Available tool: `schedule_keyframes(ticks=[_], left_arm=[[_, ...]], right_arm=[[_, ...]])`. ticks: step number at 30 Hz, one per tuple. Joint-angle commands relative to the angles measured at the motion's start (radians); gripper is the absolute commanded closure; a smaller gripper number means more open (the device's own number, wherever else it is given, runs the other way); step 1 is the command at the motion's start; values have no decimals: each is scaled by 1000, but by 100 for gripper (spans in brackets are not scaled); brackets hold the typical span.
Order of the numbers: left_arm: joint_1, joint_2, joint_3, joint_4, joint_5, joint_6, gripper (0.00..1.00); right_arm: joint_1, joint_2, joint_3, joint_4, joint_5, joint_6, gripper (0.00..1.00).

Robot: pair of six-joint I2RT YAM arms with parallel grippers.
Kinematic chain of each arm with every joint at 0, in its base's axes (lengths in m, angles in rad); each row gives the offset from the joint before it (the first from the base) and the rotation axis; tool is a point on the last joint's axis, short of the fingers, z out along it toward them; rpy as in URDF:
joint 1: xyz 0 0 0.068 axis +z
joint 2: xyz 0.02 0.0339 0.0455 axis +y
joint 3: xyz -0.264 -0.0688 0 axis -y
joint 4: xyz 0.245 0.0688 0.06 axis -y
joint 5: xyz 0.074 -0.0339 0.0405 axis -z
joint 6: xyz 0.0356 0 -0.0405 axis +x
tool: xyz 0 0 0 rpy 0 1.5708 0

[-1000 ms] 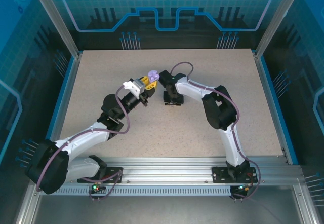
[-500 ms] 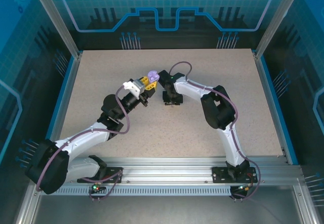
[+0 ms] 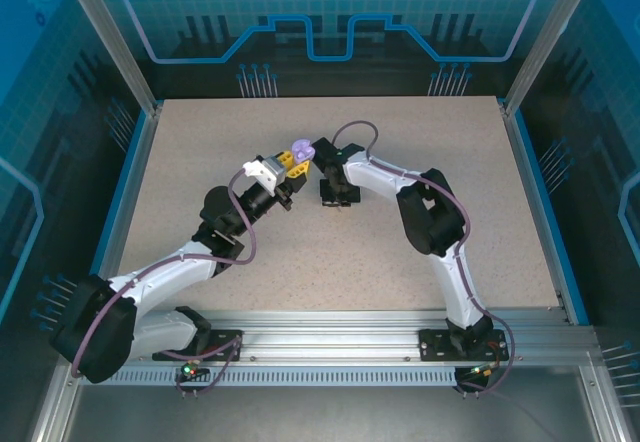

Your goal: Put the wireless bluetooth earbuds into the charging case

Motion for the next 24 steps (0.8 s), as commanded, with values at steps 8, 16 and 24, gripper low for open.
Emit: schedule_keyframes(ticks=[8,16,24], left_arm=[[-5,-17,-2,35,4,-3,100],[-5,-31,3,27,23,-21,100],[-10,-26,18,28,47,-44,100]], right_arm=[[-30,-305,-176,143,-2,-18,88],[-48,-648,-257,236,-26,-52,88],[-53,-862,-247,359,-133,-89,87]])
